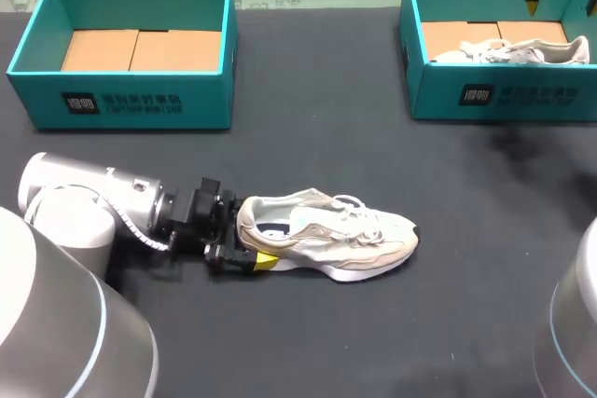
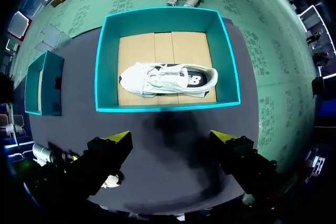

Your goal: Take the shoe out of the shoebox, open the shoe tongue, remove and reinsert the insole, then place the shoe into the shoebox

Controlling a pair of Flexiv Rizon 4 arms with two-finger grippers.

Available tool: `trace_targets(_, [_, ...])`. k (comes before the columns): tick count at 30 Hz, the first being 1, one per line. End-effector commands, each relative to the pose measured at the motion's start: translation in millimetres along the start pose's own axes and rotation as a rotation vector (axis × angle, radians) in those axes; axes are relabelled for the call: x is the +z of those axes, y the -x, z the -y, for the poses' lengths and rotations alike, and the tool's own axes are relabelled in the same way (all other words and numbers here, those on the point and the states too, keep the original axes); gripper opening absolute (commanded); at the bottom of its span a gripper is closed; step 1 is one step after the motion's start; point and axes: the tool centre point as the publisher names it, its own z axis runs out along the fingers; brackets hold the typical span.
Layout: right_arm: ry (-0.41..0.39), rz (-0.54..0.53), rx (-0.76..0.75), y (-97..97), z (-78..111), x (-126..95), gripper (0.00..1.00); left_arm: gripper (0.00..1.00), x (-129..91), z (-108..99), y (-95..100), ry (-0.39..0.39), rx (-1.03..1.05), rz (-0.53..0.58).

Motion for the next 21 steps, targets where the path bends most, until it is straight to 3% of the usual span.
trace_targets(1, [-0.002,0.026,0.020,-38.8,18.3,-6.1,1.00,0.00,2.5,-1.4,2.5,0.001,-0.001,0.000])
trace_targets(13, [-0.006,0.034,0.097,-144.9,95.2,-17.0,1.00,0.00,2.5,-1.4,2.5,0.001,-0.001,0.000])
trace_targets(18, [-0.014,0.018,0.100,-176.9,116.1,-17.4,1.00,0.00,2.5,-1.4,2.5,0.001,-0.001,0.000])
trace_targets(21, [-0.014,0.018,0.100,-176.9,116.1,-17.4,1.00,0.00,2.5,-1.4,2.5,0.001,-0.001,0.000])
